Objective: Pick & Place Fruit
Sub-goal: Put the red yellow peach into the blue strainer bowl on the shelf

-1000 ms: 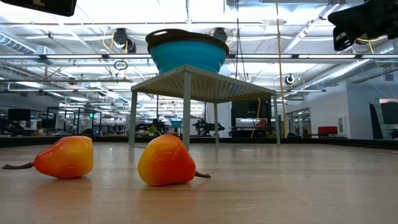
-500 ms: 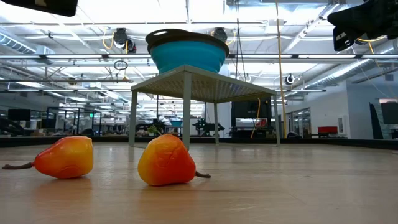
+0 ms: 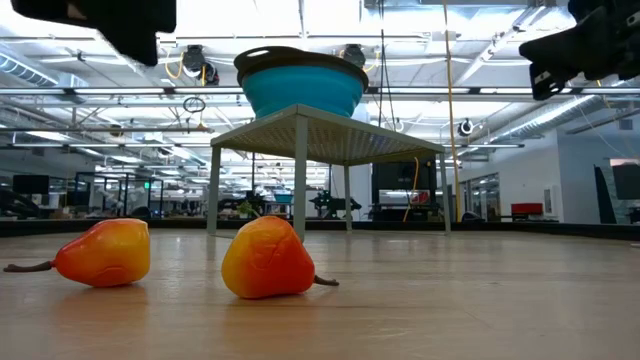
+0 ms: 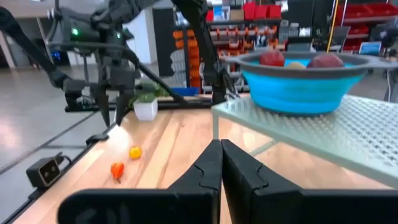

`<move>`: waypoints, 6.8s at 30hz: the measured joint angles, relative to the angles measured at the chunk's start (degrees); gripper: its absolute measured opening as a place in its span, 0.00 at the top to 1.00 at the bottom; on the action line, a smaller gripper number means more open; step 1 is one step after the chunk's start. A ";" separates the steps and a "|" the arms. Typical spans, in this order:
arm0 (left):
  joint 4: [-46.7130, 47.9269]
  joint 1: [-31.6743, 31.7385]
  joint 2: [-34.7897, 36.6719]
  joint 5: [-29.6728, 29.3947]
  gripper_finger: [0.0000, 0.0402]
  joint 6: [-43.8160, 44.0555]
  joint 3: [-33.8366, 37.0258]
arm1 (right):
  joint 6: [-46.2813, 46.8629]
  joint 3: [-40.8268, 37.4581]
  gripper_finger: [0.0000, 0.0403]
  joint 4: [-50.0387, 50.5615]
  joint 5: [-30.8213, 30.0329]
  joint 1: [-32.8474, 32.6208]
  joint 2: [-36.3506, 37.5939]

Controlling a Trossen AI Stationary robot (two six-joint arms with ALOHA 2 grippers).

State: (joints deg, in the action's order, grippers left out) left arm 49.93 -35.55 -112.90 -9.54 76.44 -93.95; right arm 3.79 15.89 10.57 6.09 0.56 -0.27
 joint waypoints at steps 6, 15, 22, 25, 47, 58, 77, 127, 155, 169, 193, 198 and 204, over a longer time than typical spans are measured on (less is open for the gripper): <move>0.05 0.39 0.01 -0.04 0.60 3.32 1.69 | 0.02 -2.23 1.00 -3.73 0.00 0.00 0.00; -0.52 2.02 0.02 -0.03 0.34 -1.29 3.06 | 0.00 -3.69 1.00 -3.92 0.00 0.00 0.00; -0.57 2.49 0.02 0.96 0.28 -8.61 4.91 | -0.35 -3.73 1.00 -3.93 0.00 0.00 0.00; -0.53 2.22 0.02 0.96 0.28 -10.82 6.03 | -0.37 -3.73 1.00 -3.91 0.00 -0.01 0.00; -12.74 0.55 0.02 0.42 0.28 -21.94 15.68 | -1.46 -3.75 1.00 -3.91 -0.02 0.00 0.00; -13.28 0.63 -0.23 -1.54 0.28 -20.81 16.44 | -1.49 -3.75 1.00 -3.90 -0.02 0.00 0.00; -13.00 0.96 -3.08 -0.98 0.32 -23.61 16.61 | -1.51 -3.75 1.00 -3.91 -0.04 -0.02 -0.02; -10.58 2.85 17.41 -2.84 0.68 -14.16 16.59 | -1.49 -3.75 1.00 -3.93 -0.02 -0.02 0.00; -22.03 5.53 23.04 -16.99 0.68 -30.47 16.59 | -1.60 -3.75 1.00 -3.92 -0.02 -0.02 0.00; -26.18 5.75 23.04 -35.14 0.68 -67.56 16.57 | -1.66 -3.75 1.00 -3.93 -0.02 -0.02 0.00; -25.89 24.79 23.02 -37.44 0.68 -91.78 12.71 | -3.42 -3.75 1.00 -3.92 -1.81 -0.02 0.00; -24.03 29.14 23.02 -31.46 0.68 -91.35 10.29 | -3.56 -3.75 1.00 -3.93 -1.92 0.00 0.00; -19.16 33.63 23.02 -28.32 0.68 -89.34 7.36 | -3.45 -3.75 1.00 -3.91 -1.86 0.00 0.00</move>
State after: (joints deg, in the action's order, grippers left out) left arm 30.77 -1.92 -89.89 -37.86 -12.89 -86.59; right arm 0.34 12.14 6.66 4.23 0.56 -0.27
